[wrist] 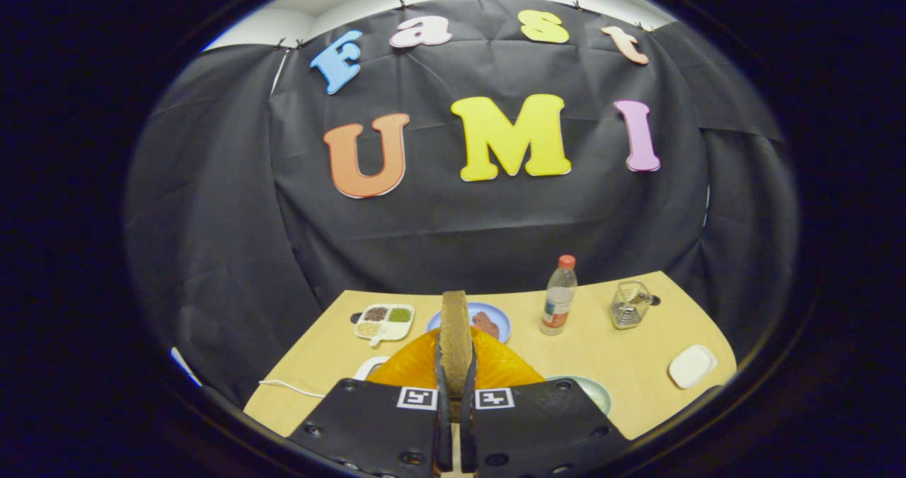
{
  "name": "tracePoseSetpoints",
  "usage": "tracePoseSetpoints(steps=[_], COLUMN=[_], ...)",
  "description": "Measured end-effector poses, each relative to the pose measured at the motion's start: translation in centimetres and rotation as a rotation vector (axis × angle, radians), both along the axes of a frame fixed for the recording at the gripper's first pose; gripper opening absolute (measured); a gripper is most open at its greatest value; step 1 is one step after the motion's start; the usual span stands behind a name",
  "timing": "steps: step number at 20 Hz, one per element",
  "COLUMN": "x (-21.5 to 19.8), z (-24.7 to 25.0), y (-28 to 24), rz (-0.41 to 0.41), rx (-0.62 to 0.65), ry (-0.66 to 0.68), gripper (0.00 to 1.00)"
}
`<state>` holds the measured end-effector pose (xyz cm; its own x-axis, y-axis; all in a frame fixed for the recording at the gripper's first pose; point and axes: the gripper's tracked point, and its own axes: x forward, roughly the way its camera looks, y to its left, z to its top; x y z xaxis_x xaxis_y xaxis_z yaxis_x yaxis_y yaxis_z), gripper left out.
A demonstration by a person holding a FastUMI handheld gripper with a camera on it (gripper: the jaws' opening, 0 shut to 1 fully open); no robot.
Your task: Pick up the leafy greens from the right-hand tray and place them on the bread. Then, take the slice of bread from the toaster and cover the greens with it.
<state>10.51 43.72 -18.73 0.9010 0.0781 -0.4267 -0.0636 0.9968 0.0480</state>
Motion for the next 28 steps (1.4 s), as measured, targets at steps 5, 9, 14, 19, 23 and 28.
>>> tracePoseSetpoints(steps=[5, 9, 14, 19, 23, 28], x=[0.4, 0.3, 0.1, 0.1, 0.3, 0.4], z=[-5.5, -11.1, -15.6, -18.0, -18.7, -20.2], y=[-6.9, -8.8, -8.4, -8.5, -10.5, -13.0], rz=[-0.024, -0.023, 0.024, 0.057, 0.05, 0.021], rx=[-0.068, -0.038, 0.018, 0.045, -0.008, -0.038], ry=[0.044, 0.111, 0.174, 0.204, 0.201, 0.225], gripper=[0.05, 0.05, 0.05, 0.05, 0.12, 0.3])
